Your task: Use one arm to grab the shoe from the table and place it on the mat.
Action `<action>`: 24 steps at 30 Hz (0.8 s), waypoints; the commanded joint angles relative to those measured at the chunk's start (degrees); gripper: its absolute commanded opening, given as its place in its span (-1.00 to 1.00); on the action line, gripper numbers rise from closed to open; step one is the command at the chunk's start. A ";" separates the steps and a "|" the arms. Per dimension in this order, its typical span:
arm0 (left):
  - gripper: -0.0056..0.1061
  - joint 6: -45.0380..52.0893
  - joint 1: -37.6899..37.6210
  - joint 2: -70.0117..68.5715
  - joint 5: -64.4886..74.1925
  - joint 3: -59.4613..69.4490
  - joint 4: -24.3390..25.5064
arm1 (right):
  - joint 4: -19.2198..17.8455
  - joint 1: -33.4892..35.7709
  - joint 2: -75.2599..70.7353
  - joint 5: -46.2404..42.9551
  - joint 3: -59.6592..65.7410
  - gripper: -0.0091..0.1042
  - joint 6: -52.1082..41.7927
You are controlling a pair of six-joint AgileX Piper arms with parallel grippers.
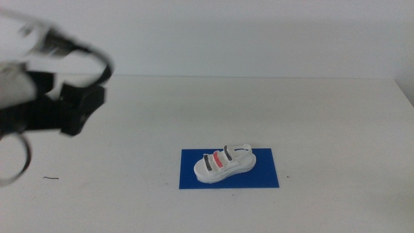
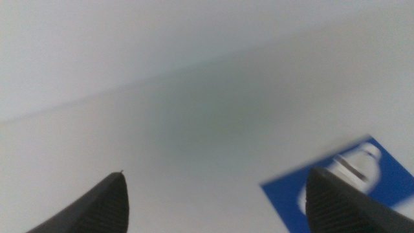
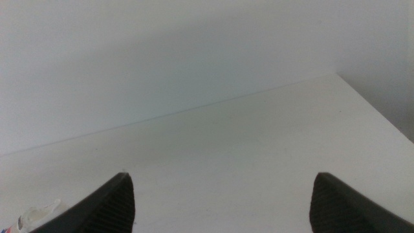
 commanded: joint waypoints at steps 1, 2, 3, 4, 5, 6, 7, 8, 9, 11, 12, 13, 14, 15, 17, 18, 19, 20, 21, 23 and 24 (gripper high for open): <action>0.78 -0.65 0.34 -6.20 -9.45 5.87 -1.55 | -0.30 0.00 -0.27 -0.53 0.14 0.56 -0.20; 0.78 -0.65 0.34 -8.85 -12.24 8.44 -1.81 | -0.30 0.00 -0.27 -0.53 0.14 0.56 -0.20; 0.78 -0.65 0.34 -11.45 -14.39 10.78 -2.07 | -0.30 0.00 -0.27 -0.53 0.14 0.56 -0.20; 0.78 -0.65 0.34 -13.48 -16.06 12.86 -2.06 | -0.30 0.00 -0.27 -0.53 0.14 0.56 -0.20; 0.78 -0.65 0.34 -15.93 -17.49 14.76 -2.08 | -0.30 0.00 -0.27 -0.53 0.14 0.56 -0.20; 0.78 -0.65 0.34 -18.19 -18.31 16.47 -2.08 | -0.30 0.00 -0.27 -0.53 0.14 0.56 -0.20; 0.78 -0.65 0.34 -20.20 -18.80 17.73 -2.08 | -0.30 0.00 -0.27 -0.53 0.14 0.56 -0.20; 0.78 -0.65 0.34 -21.86 -19.63 19.40 -2.08 | -0.30 0.00 -0.27 -0.53 0.14 0.56 -0.20; 0.78 -1.80 0.34 -23.23 -21.02 21.39 -2.20 | -0.30 0.00 -0.27 -0.53 0.14 0.56 -0.20; 0.78 -8.96 0.39 -26.13 -22.33 25.20 3.72 | -0.30 0.00 -0.27 -0.53 0.14 0.56 -0.20; 0.78 -16.13 0.39 -28.95 -22.63 27.34 11.16 | -0.30 0.00 -0.27 -0.53 0.14 0.56 -0.20; 0.78 -22.28 0.39 -31.40 -22.72 29.28 17.89 | -0.30 0.00 -0.27 -0.53 0.14 0.56 -0.20; 0.78 -32.25 0.39 -34.31 -22.86 31.06 25.13 | -0.30 0.00 -0.27 -0.53 0.14 0.56 -0.20; 0.78 -39.10 0.39 -36.87 -22.86 32.83 30.37 | -0.30 0.00 -0.27 -0.53 0.14 0.56 -0.20; 0.78 -44.09 0.39 -40.68 -22.86 35.88 34.08 | -0.30 0.00 -0.27 -0.53 0.14 0.56 -0.20; 0.78 -42.89 0.49 -42.72 -22.86 37.46 34.09 | -0.30 0.00 -0.27 -0.53 0.14 0.56 -0.20; 0.78 -41.86 0.48 -44.91 -22.72 38.74 33.30 | -0.30 0.00 -0.27 -0.53 0.14 0.56 -0.20; 0.78 -40.92 0.63 -46.98 -22.59 40.35 31.99 | -0.30 0.00 -0.27 -0.53 0.14 0.56 -0.20; 0.78 -40.63 0.76 -48.88 -22.48 41.95 31.65 | -0.30 0.00 -0.27 -0.53 0.14 0.56 -0.20; 0.78 -40.63 1.13 -51.80 -22.48 43.21 31.56 | -0.30 0.00 -0.27 -0.53 0.14 0.56 -0.20; 0.78 -40.63 1.13 -52.66 -20.31 43.21 31.56 | -0.30 0.00 -0.27 -0.53 0.14 0.56 -0.20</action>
